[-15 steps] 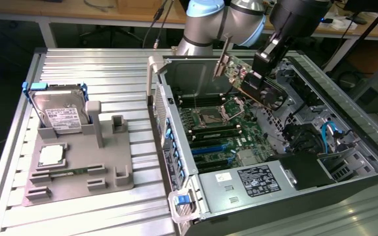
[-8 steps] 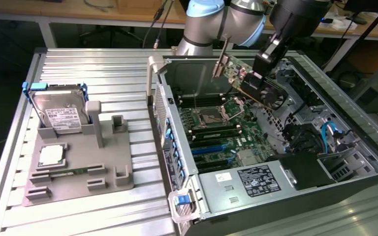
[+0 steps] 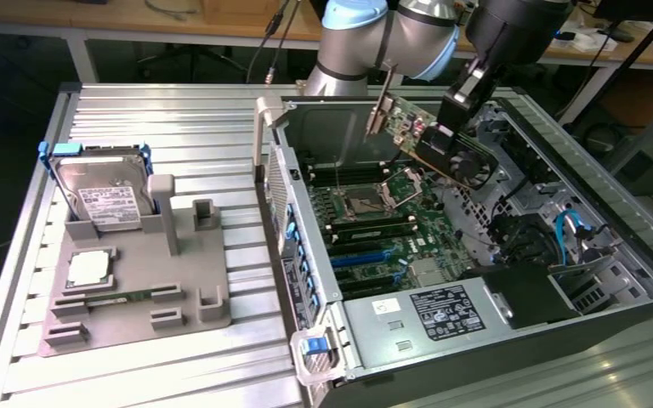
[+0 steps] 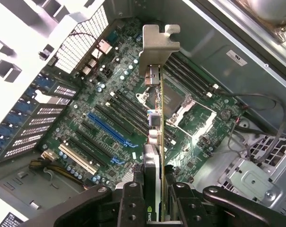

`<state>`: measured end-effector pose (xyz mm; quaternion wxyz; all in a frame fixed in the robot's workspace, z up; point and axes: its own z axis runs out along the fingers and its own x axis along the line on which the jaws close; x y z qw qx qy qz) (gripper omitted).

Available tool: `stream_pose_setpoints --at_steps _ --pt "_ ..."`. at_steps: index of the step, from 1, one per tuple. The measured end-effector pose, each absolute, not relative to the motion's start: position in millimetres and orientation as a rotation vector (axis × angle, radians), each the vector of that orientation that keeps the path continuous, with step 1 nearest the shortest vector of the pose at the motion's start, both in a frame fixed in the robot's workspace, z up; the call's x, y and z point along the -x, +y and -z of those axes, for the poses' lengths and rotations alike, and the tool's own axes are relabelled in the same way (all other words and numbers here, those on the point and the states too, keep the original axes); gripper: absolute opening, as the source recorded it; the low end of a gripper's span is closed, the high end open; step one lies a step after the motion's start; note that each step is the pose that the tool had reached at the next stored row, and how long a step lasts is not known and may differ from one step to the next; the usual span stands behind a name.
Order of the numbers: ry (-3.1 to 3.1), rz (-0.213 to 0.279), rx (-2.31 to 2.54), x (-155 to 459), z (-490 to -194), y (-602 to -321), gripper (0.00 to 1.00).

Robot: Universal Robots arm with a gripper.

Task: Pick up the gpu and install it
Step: 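Insert the gpu into the slot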

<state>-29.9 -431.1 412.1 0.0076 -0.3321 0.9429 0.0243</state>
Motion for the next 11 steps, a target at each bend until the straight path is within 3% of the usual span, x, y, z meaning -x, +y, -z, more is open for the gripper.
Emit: stream_pose_setpoints --at_steps 11 --pt "2.915 -0.077 1.131 29.9 -412.1 -431.1 0.27"
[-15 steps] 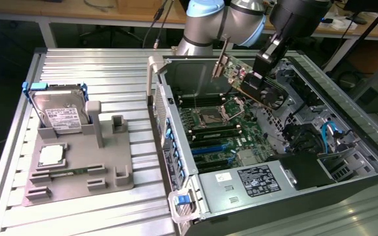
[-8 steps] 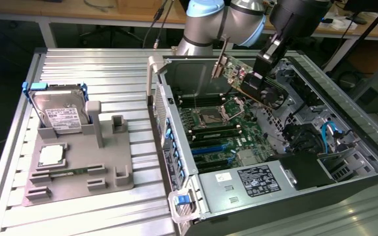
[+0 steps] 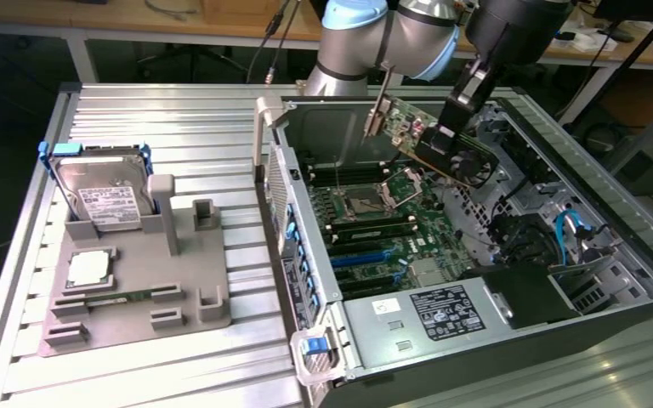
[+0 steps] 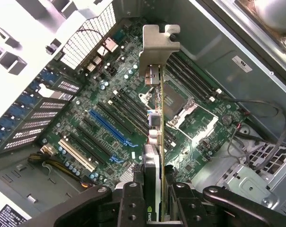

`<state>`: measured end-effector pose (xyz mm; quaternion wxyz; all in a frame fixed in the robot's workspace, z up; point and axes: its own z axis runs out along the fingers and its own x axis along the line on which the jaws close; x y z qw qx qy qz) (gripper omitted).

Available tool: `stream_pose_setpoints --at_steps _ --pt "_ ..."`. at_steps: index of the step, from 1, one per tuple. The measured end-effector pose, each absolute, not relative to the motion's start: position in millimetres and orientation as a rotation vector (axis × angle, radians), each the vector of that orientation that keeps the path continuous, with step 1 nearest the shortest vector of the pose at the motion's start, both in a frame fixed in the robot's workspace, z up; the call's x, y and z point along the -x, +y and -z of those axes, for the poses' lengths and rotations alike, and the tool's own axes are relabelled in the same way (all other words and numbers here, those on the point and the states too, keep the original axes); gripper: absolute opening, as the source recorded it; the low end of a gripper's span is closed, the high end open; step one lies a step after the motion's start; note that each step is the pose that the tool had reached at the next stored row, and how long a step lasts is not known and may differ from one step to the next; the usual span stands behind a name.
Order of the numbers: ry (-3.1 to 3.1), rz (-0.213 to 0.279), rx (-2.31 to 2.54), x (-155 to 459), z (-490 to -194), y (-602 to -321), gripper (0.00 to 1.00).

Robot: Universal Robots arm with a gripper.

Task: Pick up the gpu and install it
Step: 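Insert the gpu into the slot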

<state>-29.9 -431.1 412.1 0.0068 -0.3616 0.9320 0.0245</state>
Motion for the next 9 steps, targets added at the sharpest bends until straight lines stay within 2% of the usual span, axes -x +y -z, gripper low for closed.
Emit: stream_pose_setpoints --at_steps 9 --pt "2.881 -0.078 1.219 29.9 -412.1 -430.9 0.27"
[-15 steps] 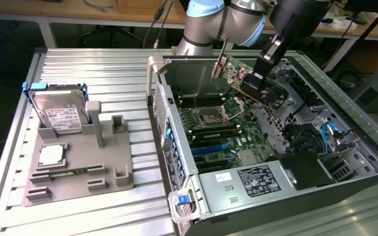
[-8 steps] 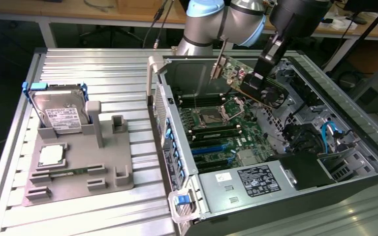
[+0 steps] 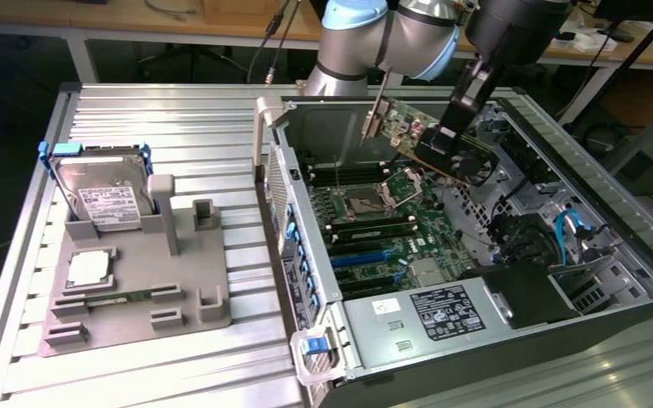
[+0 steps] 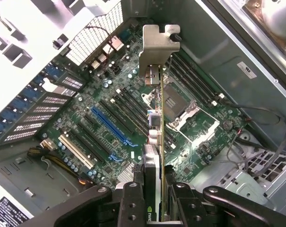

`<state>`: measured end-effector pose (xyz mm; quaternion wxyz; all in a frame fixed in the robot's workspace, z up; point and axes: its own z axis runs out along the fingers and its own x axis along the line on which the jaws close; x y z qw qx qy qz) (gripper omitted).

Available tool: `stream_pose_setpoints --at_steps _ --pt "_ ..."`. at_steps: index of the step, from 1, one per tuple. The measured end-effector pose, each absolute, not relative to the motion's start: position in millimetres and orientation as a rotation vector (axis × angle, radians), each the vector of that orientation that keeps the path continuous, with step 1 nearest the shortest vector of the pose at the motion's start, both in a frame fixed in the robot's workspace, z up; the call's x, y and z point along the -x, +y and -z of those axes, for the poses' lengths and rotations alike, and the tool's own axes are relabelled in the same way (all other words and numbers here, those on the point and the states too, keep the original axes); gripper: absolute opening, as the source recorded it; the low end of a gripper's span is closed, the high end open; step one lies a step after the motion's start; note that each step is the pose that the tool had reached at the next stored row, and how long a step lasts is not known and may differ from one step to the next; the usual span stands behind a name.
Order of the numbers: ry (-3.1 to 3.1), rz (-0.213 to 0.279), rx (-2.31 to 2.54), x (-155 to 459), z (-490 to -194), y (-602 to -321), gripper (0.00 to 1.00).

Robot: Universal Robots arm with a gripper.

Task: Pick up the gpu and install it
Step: 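Insert the gpu into the slot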

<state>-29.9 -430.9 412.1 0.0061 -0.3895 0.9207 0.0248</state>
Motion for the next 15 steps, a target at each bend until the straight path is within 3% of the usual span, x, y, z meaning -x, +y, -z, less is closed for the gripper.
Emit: stream_pose_setpoints --at_steps 15 --pt "2.802 -0.079 1.398 29.9 -412.1 -430.5 0.27"
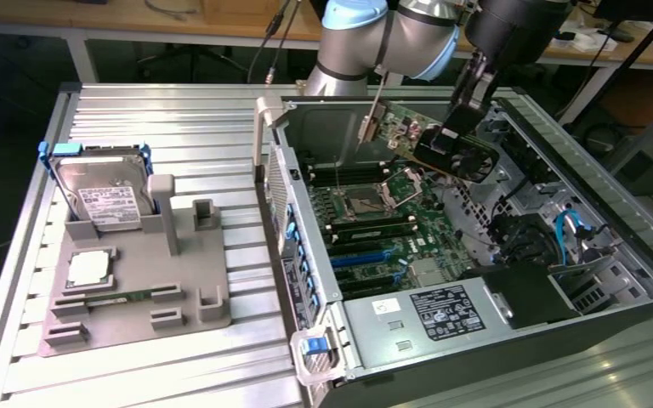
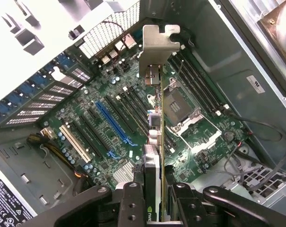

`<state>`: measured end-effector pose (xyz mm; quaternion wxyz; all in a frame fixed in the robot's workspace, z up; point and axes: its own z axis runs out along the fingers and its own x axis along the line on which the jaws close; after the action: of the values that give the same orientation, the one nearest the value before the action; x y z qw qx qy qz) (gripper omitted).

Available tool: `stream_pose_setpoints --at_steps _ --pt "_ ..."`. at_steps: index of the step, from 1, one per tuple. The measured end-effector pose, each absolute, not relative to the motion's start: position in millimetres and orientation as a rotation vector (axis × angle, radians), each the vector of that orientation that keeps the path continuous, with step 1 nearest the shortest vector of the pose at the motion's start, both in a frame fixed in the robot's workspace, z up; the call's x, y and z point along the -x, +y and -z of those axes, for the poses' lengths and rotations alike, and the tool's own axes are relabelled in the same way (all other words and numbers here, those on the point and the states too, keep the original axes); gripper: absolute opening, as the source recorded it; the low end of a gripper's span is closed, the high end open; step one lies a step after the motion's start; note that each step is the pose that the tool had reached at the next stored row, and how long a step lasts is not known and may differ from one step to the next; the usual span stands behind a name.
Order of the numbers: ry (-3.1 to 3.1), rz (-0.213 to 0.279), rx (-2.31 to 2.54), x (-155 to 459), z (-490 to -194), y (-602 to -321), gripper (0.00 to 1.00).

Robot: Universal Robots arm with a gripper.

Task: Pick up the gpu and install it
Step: 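Insert the gpu into the slot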

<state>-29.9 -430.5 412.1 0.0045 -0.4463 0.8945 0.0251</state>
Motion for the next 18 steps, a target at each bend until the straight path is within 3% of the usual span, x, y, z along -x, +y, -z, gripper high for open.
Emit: stream_pose_setpoints --at_steps 18 --pt "2.701 -0.079 1.591 29.9 -412.1 -429.5 0.27"
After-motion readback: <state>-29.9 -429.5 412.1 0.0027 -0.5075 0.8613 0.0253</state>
